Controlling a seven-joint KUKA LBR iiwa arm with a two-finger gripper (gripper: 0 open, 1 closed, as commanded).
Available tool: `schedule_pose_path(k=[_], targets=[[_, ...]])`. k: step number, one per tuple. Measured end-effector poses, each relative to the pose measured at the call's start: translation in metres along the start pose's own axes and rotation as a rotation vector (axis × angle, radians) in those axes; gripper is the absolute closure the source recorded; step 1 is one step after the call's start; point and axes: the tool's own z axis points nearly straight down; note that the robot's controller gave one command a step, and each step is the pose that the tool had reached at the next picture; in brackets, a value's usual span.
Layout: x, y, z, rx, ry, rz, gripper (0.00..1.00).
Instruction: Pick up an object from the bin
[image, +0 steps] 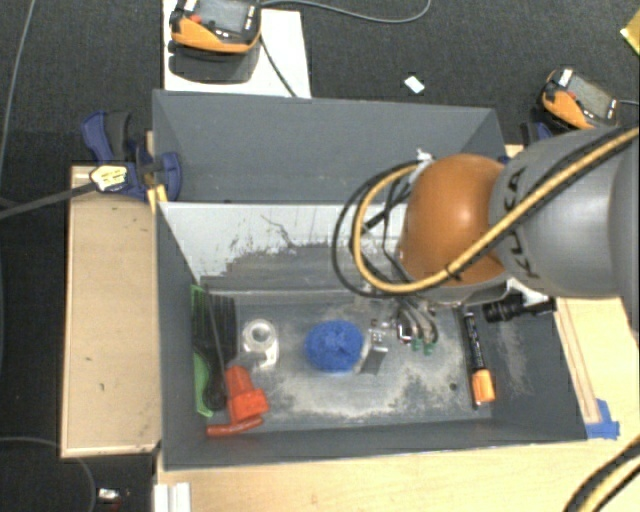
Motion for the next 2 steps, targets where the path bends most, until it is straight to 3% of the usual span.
schedule_pose_path(k=[1,2], targets=[[0.005,0.007,0.006,0.001,-0.009,-0.063,0.00],[-0.016,0.044,0.056,-0.001,-0.006,0.007,1.00]])
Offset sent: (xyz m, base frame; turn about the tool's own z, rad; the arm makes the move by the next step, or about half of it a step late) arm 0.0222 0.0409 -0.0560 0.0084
